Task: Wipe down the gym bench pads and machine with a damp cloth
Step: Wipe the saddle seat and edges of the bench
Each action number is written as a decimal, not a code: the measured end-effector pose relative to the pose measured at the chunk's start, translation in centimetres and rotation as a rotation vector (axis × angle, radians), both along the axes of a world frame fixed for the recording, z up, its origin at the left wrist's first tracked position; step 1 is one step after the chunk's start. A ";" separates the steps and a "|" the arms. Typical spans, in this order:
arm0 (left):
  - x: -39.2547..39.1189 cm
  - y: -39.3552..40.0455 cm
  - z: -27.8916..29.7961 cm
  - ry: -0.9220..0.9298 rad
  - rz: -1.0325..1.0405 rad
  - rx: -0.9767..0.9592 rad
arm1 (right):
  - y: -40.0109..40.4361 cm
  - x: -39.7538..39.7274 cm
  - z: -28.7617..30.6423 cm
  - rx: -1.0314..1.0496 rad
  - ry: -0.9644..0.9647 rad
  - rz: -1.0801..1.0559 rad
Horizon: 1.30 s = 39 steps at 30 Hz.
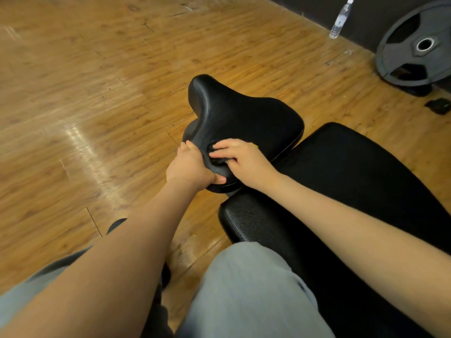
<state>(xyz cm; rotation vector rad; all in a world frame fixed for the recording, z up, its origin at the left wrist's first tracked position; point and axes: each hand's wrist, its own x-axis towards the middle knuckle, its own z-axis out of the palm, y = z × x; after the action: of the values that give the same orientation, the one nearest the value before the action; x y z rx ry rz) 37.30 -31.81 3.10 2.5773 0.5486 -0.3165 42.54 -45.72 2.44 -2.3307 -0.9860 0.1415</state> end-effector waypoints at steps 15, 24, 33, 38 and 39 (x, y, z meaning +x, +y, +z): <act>-0.9 0.5 -0.7 -0.085 -0.034 -0.089 | 6.5 5.1 0.3 0.092 -0.053 -0.109; -1.7 3.7 1.0 0.106 -0.046 -0.054 | 1.8 -1.6 1.1 -0.059 0.046 0.252; -1.9 2.0 1.5 0.027 -0.193 0.009 | -0.1 2.9 0.2 0.183 -0.018 -0.005; -1.1 -1.7 2.8 0.011 -0.274 0.057 | -2.9 0.5 1.0 0.086 0.046 -0.073; -1.0 -2.5 3.0 0.009 -0.291 0.059 | -4.3 -0.2 1.1 0.055 0.057 -0.068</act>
<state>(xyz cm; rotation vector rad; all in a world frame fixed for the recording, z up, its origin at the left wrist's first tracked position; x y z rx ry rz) 36.30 -34.34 6.14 2.7146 0.1855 -0.4149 42.35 -49.98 3.54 -2.2939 -0.8707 0.1514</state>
